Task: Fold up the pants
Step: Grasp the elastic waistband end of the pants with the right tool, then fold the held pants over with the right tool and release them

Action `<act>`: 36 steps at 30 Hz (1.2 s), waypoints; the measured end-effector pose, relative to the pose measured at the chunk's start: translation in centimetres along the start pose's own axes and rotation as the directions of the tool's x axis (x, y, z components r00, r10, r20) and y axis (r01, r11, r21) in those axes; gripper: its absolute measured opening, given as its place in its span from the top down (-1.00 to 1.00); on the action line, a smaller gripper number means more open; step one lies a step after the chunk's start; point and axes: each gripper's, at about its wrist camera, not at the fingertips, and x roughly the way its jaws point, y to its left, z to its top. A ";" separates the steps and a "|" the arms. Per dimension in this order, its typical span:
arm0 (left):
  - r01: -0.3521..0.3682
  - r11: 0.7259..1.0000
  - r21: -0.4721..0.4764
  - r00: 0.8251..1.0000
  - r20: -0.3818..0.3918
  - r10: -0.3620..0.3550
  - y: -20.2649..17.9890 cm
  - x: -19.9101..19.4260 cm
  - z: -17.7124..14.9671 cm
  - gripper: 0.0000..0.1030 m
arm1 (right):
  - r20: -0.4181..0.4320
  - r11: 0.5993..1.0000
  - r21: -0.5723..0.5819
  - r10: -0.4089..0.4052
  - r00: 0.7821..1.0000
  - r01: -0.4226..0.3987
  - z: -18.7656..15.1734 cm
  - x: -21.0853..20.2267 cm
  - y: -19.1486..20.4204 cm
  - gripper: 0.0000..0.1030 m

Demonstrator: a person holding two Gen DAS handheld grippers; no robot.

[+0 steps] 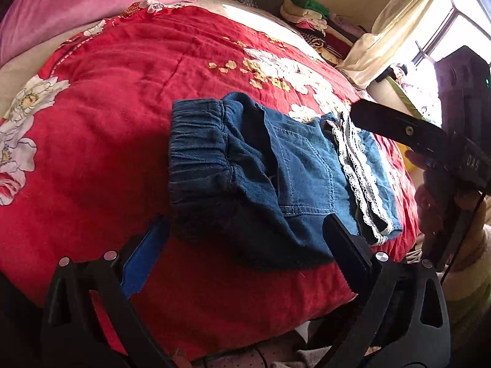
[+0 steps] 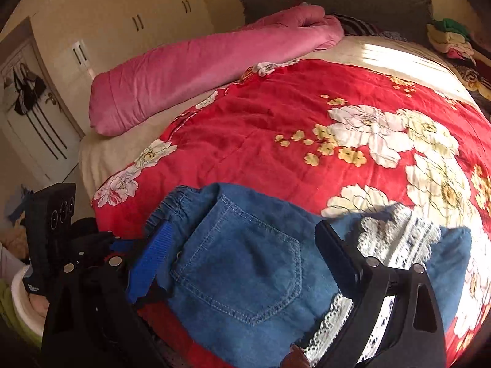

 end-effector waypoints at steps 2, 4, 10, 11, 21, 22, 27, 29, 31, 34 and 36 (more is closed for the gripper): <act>0.014 1.000 -0.015 1.000 0.005 -0.014 0.0 0.3 -0.2 -0.81 | -0.045 0.999 -0.031 0.019 0.999 -0.020 1.1 1.8 0.5 -0.81; 0.021 0.999 -0.029 1.000 0.015 -0.021 0.0 0.6 -0.3 -0.81 | -0.092 0.997 -0.058 0.039 0.995 -0.045 1.9 3.7 1.0 -0.81; 0.033 0.999 -0.042 0.999 0.039 -0.032 0.3 0.8 -0.5 -0.81 | -0.234 0.993 -0.098 0.044 0.971 -0.069 3.4 9.7 1.5 -0.81; 0.033 0.998 -0.044 0.999 0.044 -0.031 0.4 0.9 -0.5 -0.81 | -0.266 0.992 -0.080 0.070 0.962 -0.094 3.5 10.7 1.3 -0.80; 0.071 0.988 -0.137 0.995 0.082 -0.060 2.3 1.6 -0.2 -0.29 | -0.226 0.975 -0.041 0.205 0.952 -0.220 2.8 10.8 1.5 0.50; 0.079 0.986 -0.145 0.994 0.086 -0.067 2.4 1.6 -0.2 -0.16 | -0.211 0.974 -0.039 0.208 0.955 -0.221 2.8 10.2 1.4 0.51; 0.131 0.984 -0.123 0.987 0.108 -0.118 1.4 0.7 0.0 0.20 | -0.122 0.972 -0.009 0.232 0.965 -0.234 2.8 6.7 -0.3 0.52; 0.135 0.987 -0.086 0.985 0.123 -0.124 0.0 0.1 0.3 0.20 | -0.085 0.973 0.002 0.231 0.969 -0.232 2.5 5.0 -1.4 0.52; 0.146 0.988 -0.057 0.982 0.126 -0.138 -1.6 0.1 0.8 0.20 | -0.052 0.975 0.019 0.223 0.973 -0.223 2.3 3.4 -2.6 0.52; 0.152 0.988 0.005 0.981 0.120 -0.151 -4.4 0.5 1.5 0.20 | 0.005 0.976 0.047 0.212 0.977 -0.212 1.8 0.5 -4.8 0.52; 0.158 0.987 0.037 0.980 0.112 -0.161 -6.3 0.9 2.0 0.20 | 0.041 0.976 0.070 0.205 0.978 -0.207 1.1 -1.3 -6.4 0.52</act>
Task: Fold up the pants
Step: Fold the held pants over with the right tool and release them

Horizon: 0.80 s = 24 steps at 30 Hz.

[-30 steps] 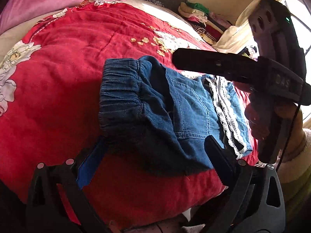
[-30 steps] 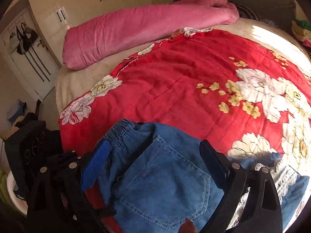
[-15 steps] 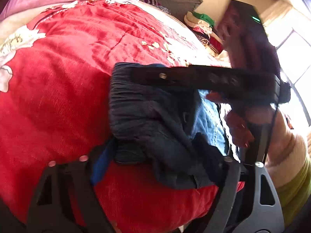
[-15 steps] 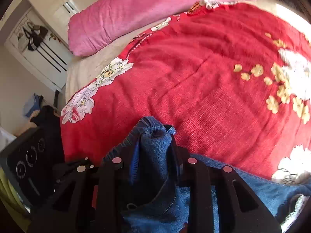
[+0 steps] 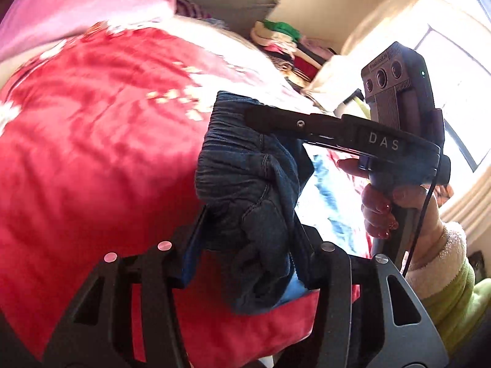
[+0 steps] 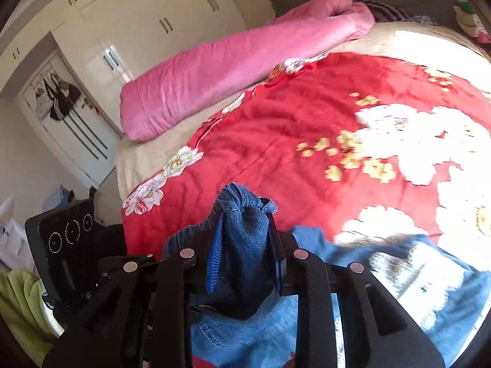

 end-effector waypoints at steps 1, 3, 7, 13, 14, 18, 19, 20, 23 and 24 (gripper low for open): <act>0.005 1.000 0.016 1.000 -0.004 -0.005 -1.0 0.5 0.2 0.20 | 0.018 1.000 0.010 -0.005 1.000 0.005 -0.3 -1.0 -0.7 0.52; 0.005 0.998 0.059 1.000 -0.018 -0.004 -2.9 1.8 0.7 0.20 | 0.050 1.000 0.026 -0.018 0.999 0.017 -0.9 -2.9 -1.9 0.52; 0.016 0.994 0.105 0.999 -0.046 -0.011 -6.2 4.5 1.1 0.20 | 0.097 0.996 0.074 -0.049 0.994 0.042 -2.3 -5.9 -4.8 0.51; 0.046 0.987 0.157 0.995 -0.091 -0.032 -9.8 7.6 0.4 0.01 | 0.163 0.975 0.213 -0.092 0.982 0.056 -5.5 -9.8 -9.3 0.42; 0.061 0.984 0.166 0.994 -0.097 -0.045 -10.3 7.8 0.2 -0.04 | 0.170 0.970 0.236 -0.103 0.980 0.061 -6.0 -10.5 -9.9 0.25; 0.102 0.968 0.229 0.989 -0.127 -0.074 -12.1 8.7 -0.9 -0.23 | 0.199 0.959 0.277 -0.125 0.972 0.066 -7.4 -12.6 -10.9 -0.02; 0.112 0.965 0.237 0.987 -0.142 -0.080 -12.6 8.9 -1.2 -0.23 | 0.203 0.960 0.275 -0.121 0.972 0.062 -7.5 -12.9 -10.9 -0.08; 0.121 0.963 0.241 0.985 -0.153 -0.085 -12.9 9.0 -1.6 -0.23 | 0.199 0.961 0.267 -0.122 0.972 0.065 -7.5 -13.0 -10.6 -0.14; 0.129 0.956 0.263 0.981 -0.174 -0.084 -13.7 8.9 -3.0 -0.27 | 0.162 0.970 0.227 -0.130 0.978 0.091 -7.5 -12.5 -9.5 -0.28; 0.128 0.955 0.269 0.981 -0.178 -0.081 -13.9 8.8 -3.5 -0.34 | 0.143 0.973 0.206 -0.131 0.981 0.100 -7.5 -12.1 -9.2 -0.28</act>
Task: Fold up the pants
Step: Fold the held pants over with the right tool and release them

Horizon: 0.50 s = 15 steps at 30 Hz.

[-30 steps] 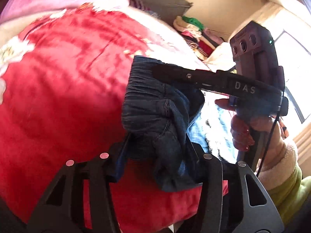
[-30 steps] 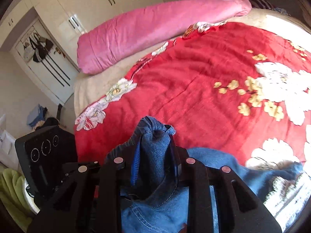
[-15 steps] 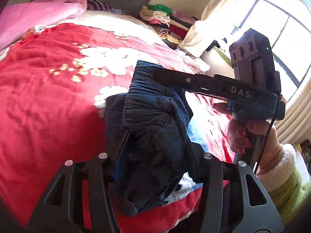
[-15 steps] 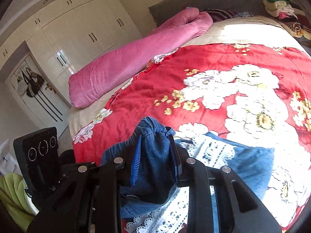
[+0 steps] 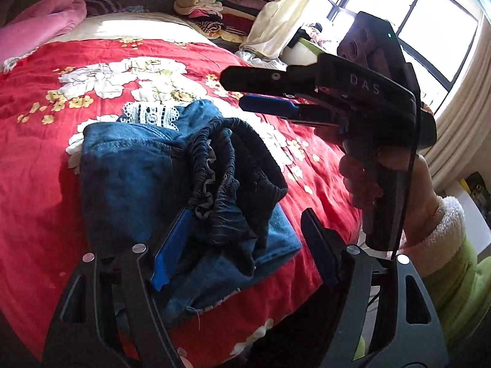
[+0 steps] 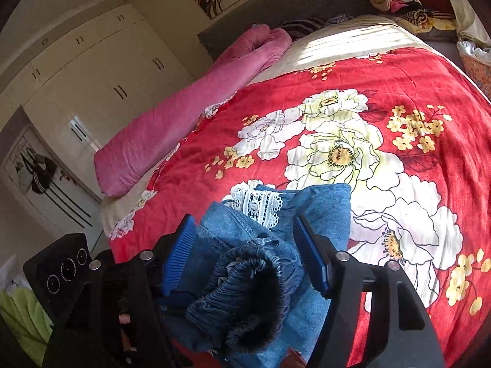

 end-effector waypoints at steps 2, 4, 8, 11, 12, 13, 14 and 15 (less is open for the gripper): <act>0.004 1.000 0.005 1.000 -0.013 -0.004 -0.4 0.0 -0.8 -0.37 | -0.044 0.997 -0.054 -0.051 0.998 0.049 -0.7 0.8 0.6 -0.28; 0.030 1.000 -0.002 0.998 -0.050 -0.030 -0.4 0.6 -1.5 -0.40 | -0.082 0.984 -0.109 -0.153 0.985 0.144 -1.7 1.6 0.6 -0.29; 0.015 0.999 0.037 0.998 -0.055 -0.013 -0.6 1.3 -1.9 -0.40 | -0.122 0.965 -0.102 -0.253 0.960 0.241 -3.5 2.0 -1.4 -0.28; 0.032 0.999 0.016 0.998 -0.048 -0.031 -0.3 1.1 -1.6 -0.40 | -0.109 0.970 -0.056 -0.240 0.965 0.235 -4.4 1.2 -2.8 -0.28; 0.031 0.999 0.017 0.998 -0.047 -0.030 -0.3 1.0 -1.6 -0.40 | -0.105 0.971 -0.041 -0.240 0.965 0.237 -4.5 1.0 -3.2 -0.28; 0.032 0.999 0.019 0.998 -0.048 -0.031 -0.3 1.0 -1.6 -0.40 | -0.103 0.971 -0.026 -0.239 0.966 0.238 -4.7 0.8 -3.5 -0.29; 0.030 0.999 0.020 0.998 -0.048 -0.029 -0.3 0.9 -1.7 -0.40 | -0.100 0.971 -0.013 -0.237 0.966 0.237 -4.9 0.7 -3.8 -0.31; 0.029 0.999 0.018 0.999 -0.047 -0.028 -0.3 0.8 -1.6 -0.40 | -0.099 0.971 -0.003 -0.239 0.966 0.240 -4.9 0.7 -4.0 -0.32</act>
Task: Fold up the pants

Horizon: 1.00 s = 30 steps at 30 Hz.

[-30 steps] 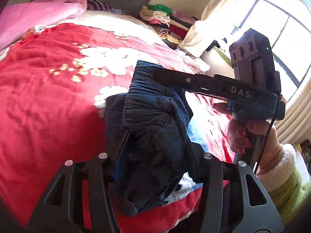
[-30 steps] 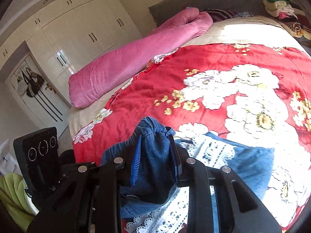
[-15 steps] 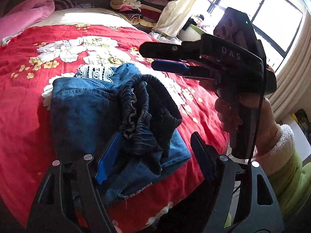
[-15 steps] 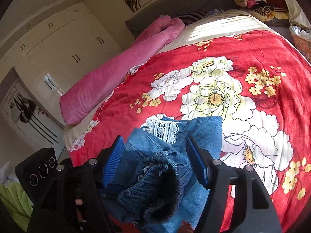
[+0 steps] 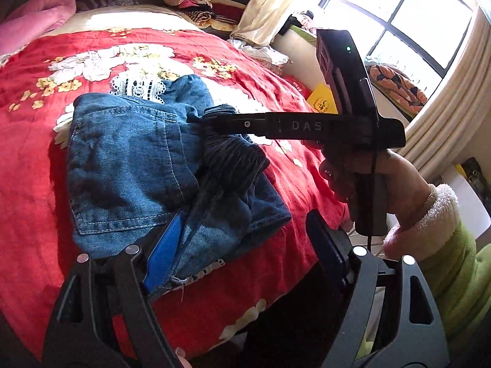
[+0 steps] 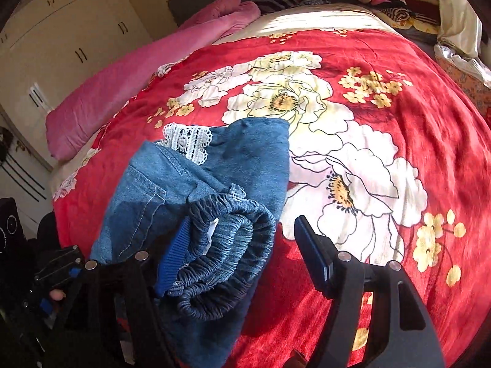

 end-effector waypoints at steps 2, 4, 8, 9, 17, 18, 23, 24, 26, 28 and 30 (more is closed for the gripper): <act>0.000 1.000 -0.006 1.000 0.003 0.000 0.1 -0.1 0.0 -0.40 | 0.000 1.000 0.009 -0.003 1.000 0.003 -0.2 0.1 0.0 -0.34; -0.004 1.000 -0.013 1.000 0.003 0.004 0.1 -0.3 -0.1 -0.40 | 0.003 1.000 0.018 -0.004 1.000 0.004 -0.3 -0.1 0.2 -0.35; -0.007 1.000 -0.022 1.000 0.011 0.007 0.2 -0.8 0.1 -0.43 | 0.042 0.996 0.079 0.042 0.998 -0.045 0.1 -1.6 0.1 -0.39; -0.009 1.000 -0.023 1.000 0.015 0.009 0.2 -1.0 0.2 -0.45 | 0.057 0.996 0.082 0.036 0.998 -0.040 0.1 -2.1 0.2 -0.39; -0.038 0.999 -0.025 0.997 0.061 0.040 0.4 -2.9 1.0 -0.51 | 0.179 0.996 0.078 0.035 0.983 -0.049 -0.2 -6.8 1.6 -0.61; -0.044 0.999 -0.027 0.996 0.070 0.046 0.5 -3.3 1.2 -0.54 | 0.193 0.995 0.080 0.036 0.980 -0.053 -0.4 -7.3 1.7 -0.61; -0.088 0.995 -0.040 0.989 0.118 0.092 1.5 -5.3 2.3 -0.68 | 0.247 0.994 0.097 0.028 0.969 -0.053 -1.4 -9.4 1.9 -0.69; -0.095 0.994 -0.047 0.987 0.126 0.100 1.8 -5.6 2.5 -0.71 | 0.255 0.994 0.096 0.020 0.967 -0.046 -1.6 -9.7 2.0 -0.71; -0.111 0.992 -0.059 0.984 0.135 0.118 2.3 -6.0 2.8 -0.71 | 0.269 0.995 0.094 0.004 0.963 -0.031 -2.1 -10.2 2.3 -0.73; -0.124 0.990 -0.068 0.981 0.142 0.133 2.9 -6.3 3.1 -0.73 | 0.288 0.996 0.091 -0.001 0.958 -0.026 -2.8 -10.8 2.7 -0.74; -0.138 0.987 -0.079 0.978 0.144 0.149 3.4 -6.4 3.3 -0.75 | 0.305 0.997 0.077 -0.003 0.952 -0.022 -3.4 -11.3 3.4 -0.74</act>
